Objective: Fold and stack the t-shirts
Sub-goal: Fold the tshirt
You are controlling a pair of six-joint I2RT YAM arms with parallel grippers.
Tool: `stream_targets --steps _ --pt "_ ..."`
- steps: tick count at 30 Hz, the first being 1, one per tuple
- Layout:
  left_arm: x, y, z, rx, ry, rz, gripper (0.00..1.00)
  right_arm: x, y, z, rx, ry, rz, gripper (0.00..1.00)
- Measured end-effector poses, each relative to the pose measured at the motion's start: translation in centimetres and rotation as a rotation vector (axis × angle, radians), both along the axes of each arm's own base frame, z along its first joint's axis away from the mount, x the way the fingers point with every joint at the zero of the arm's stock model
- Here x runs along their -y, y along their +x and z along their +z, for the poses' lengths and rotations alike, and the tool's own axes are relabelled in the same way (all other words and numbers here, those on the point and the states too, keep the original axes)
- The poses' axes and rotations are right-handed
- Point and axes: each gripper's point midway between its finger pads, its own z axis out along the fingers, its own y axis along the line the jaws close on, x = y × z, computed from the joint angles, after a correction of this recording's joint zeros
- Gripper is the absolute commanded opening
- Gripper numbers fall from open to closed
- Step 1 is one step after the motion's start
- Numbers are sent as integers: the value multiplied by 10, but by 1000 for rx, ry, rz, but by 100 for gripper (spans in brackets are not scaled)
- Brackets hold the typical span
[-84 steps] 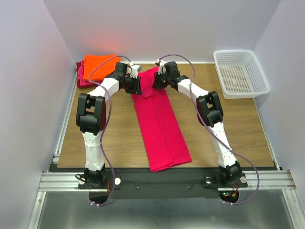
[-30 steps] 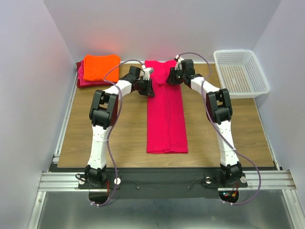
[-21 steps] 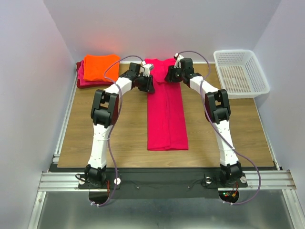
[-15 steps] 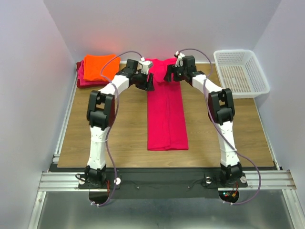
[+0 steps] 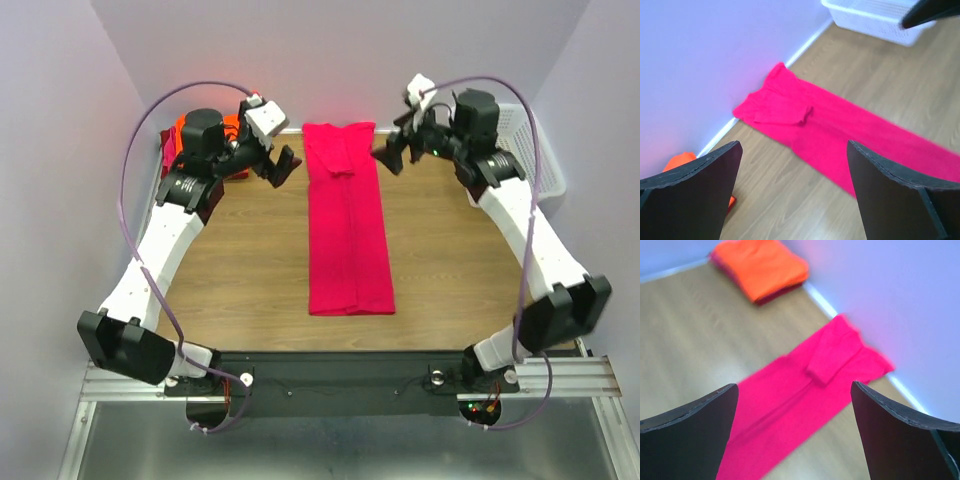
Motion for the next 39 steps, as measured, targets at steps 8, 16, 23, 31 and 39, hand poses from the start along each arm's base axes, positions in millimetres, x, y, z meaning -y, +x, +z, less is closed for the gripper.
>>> stream_targets --steps 8,16,23,31,39 --pt "-2 -82 -135 -155 243 -281 84 10 -140 -143 -206 -288 235 86" --pt "22 -228 -256 -126 457 -677 71 30 -259 -250 -231 -502 475 65" --pt "46 -253 -290 -20 533 -772 65 40 -285 -307 -168 -611 560 59" --pt "57 -234 -307 -1 561 -723 63 29 -274 -327 -71 -668 629 57" --pt "54 -234 -336 -58 611 -737 59 28 -269 -346 -26 -709 661 47"
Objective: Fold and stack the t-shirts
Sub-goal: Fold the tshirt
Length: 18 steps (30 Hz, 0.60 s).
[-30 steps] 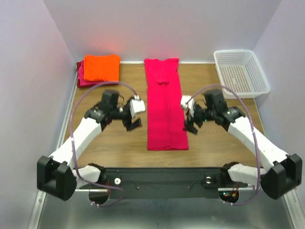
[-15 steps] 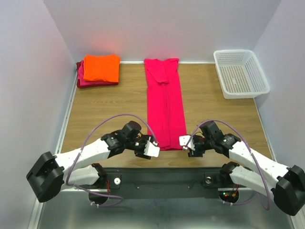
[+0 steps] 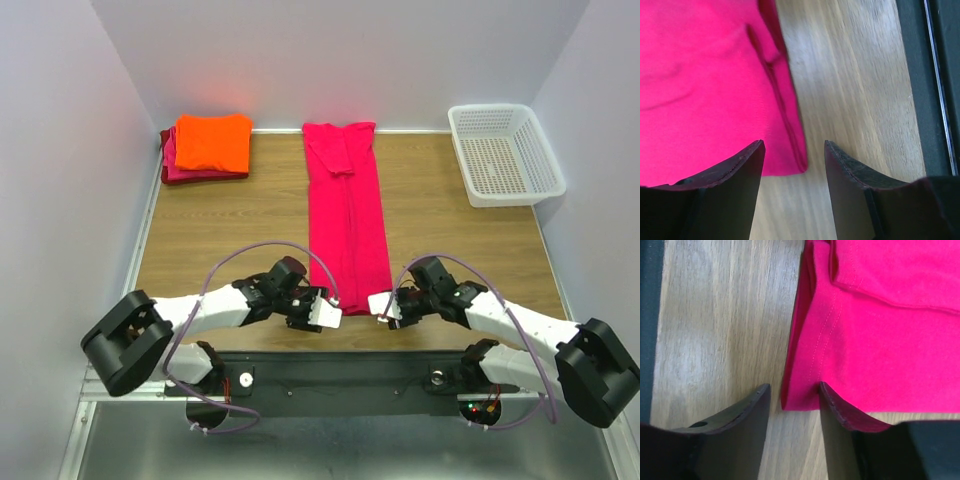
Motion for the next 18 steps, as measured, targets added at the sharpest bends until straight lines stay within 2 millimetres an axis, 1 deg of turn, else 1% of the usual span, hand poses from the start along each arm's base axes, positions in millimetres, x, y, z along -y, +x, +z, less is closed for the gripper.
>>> stream_targets --steps 1,2,3,4,6,7,8,9,10,11,12,15,18 --pt "-1 -1 -6 -12 18 -2 55 0 1 0 5 2 3 43" --pt "-3 -2 -11 -26 36 -2 54 -1 2 -1 12 4 6 42" --pt "-1 -2 -13 -37 42 -7 52 -2 3 -1 19 7 10 40" --pt "2 2 -13 -37 49 -4 50 -3 4 -1 21 6 11 38" --pt "8 8 -13 -39 57 -2 44 -4 6 -2 29 6 12 31" --pt "10 10 -13 -40 60 1 31 -4 7 -3 29 5 11 26" --pt "12 12 -13 -44 62 3 24 -4 8 -3 33 4 11 15" --pt "13 14 -14 -46 68 11 12 -3 8 -4 34 0 9 8" --pt "14 16 -15 -47 77 12 7 -3 9 -4 36 -3 5 2" --pt "14 17 -15 -51 80 17 3 -2 10 -4 40 -6 3 1" --pt "15 18 -15 -47 85 18 0 -2 11 -4 42 -8 -6 1" --pt "10 17 -13 -50 98 24 0 0 14 -3 42 -15 -34 1" --pt "9 18 0 -36 95 19 0 -1 23 7 52 -21 -69 1"
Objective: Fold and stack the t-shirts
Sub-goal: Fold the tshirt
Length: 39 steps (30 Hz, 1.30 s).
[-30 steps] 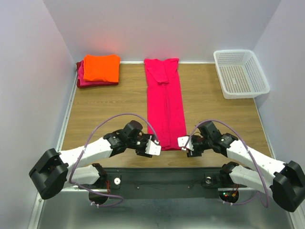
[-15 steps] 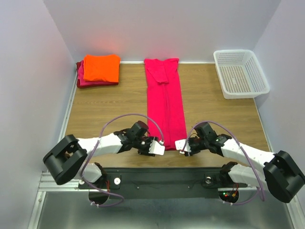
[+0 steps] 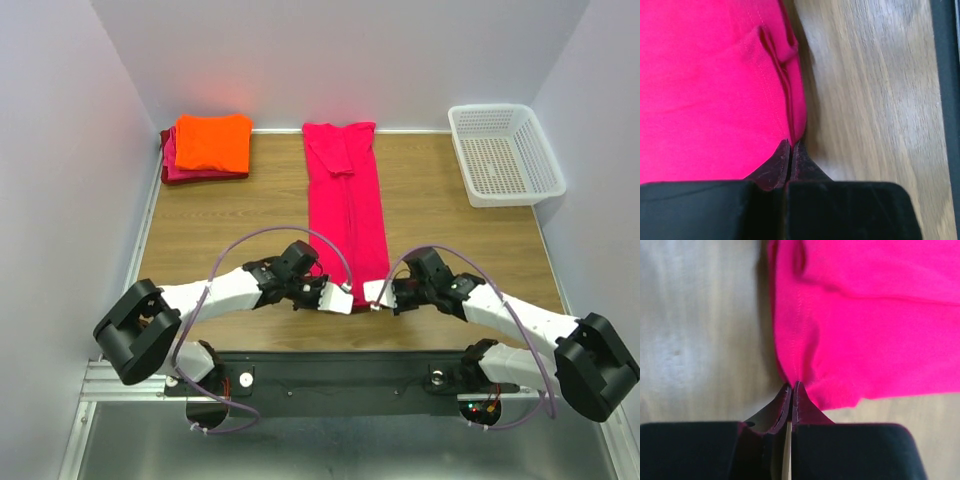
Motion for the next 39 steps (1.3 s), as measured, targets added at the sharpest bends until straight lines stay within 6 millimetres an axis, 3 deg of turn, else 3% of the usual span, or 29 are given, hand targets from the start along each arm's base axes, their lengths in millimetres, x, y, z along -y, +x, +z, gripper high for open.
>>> stream_targets --steps 5,8,12,15,18,22,25,30,34,39 --pt "11 14 45 67 -39 -33 0 -13 24 44 59 31 -29 0" --pt "14 12 62 79 -58 -59 0 -18 26 67 87 57 -29 0" --pt "12 -2 66 50 -51 -93 0 -17 4 79 78 53 15 1" --pt "10 -21 68 7 -49 -128 0 -17 -24 84 53 53 64 1" --pt "12 -45 83 -54 -102 -159 0 -23 -54 91 5 75 104 1" --pt "11 -58 94 -107 -140 -161 0 -25 -63 90 -28 66 89 1" --pt "6 -49 91 -147 -132 -121 0 -22 -51 82 -16 26 35 1" --pt "3 13 97 -177 -135 2 0 -11 -21 71 -37 -11 -65 1" --pt "6 57 100 -154 -144 27 0 -1 32 77 -36 0 -165 0" --pt "4 99 95 -136 -123 33 0 -8 96 85 -7 22 -167 1"
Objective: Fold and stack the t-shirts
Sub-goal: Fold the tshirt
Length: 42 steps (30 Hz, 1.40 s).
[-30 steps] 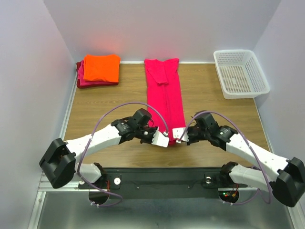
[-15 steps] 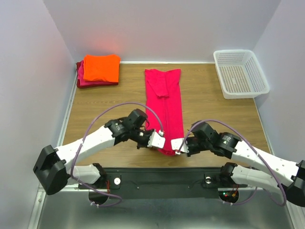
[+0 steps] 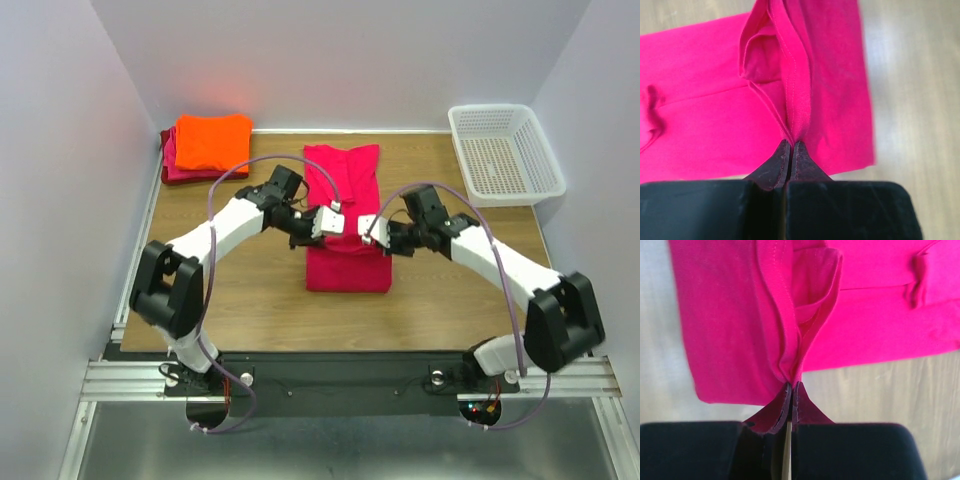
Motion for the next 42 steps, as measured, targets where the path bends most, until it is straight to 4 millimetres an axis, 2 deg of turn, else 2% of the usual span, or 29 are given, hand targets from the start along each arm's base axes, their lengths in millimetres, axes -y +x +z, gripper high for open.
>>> stream_targets --steps 3,8,11,12,13,14,17,18,19,22,25,26,29,32,34,36,38,41,42 --pt "-5 31 -7 -2 13 21 0 -2 31 -4 1 1 15 0" --pt "-5 101 -11 28 5 54 0 -6 88 -11 25 6 30 1" --pt "-9 130 -20 28 9 73 0 -6 119 -18 34 9 36 1" --pt "-11 138 -22 29 8 79 2 -6 127 -21 36 10 35 7" --pt "-12 146 -26 30 11 85 22 -7 136 -23 42 10 36 17" --pt "-13 156 -28 31 11 92 30 -8 145 -25 46 10 36 38" --pt "-12 179 -37 37 15 123 46 -9 168 -36 49 1 23 56" --pt "-11 184 -39 39 14 133 49 -9 172 -38 52 -1 19 70" --pt "-11 190 -41 42 12 147 55 -7 175 -41 50 -4 11 73" --pt "-12 197 -41 35 8 184 55 -1 177 -41 44 -10 -24 70" --pt "-12 207 -36 50 -11 224 51 3 176 -30 57 -2 -60 62" --pt "-14 211 -33 52 -18 242 50 5 173 -26 62 4 -68 55" --pt "-22 201 -26 49 -33 275 50 10 145 -8 60 37 -82 45" --pt "-37 163 -15 31 -37 293 51 12 117 12 68 73 -88 44" --pt "-46 138 -7 27 -39 301 53 8 98 18 57 101 -89 44" --pt "-49 115 -1 35 -50 296 54 3 85 14 30 116 -88 45" --pt "-44 93 3 46 -57 270 56 -2 66 -3 -30 112 -79 45" --pt "-33 67 -13 42 -43 224 58 -6 40 -30 -107 84 -59 49" --pt "-28 55 -24 34 -28 202 59 -7 30 -40 -129 70 -47 53"
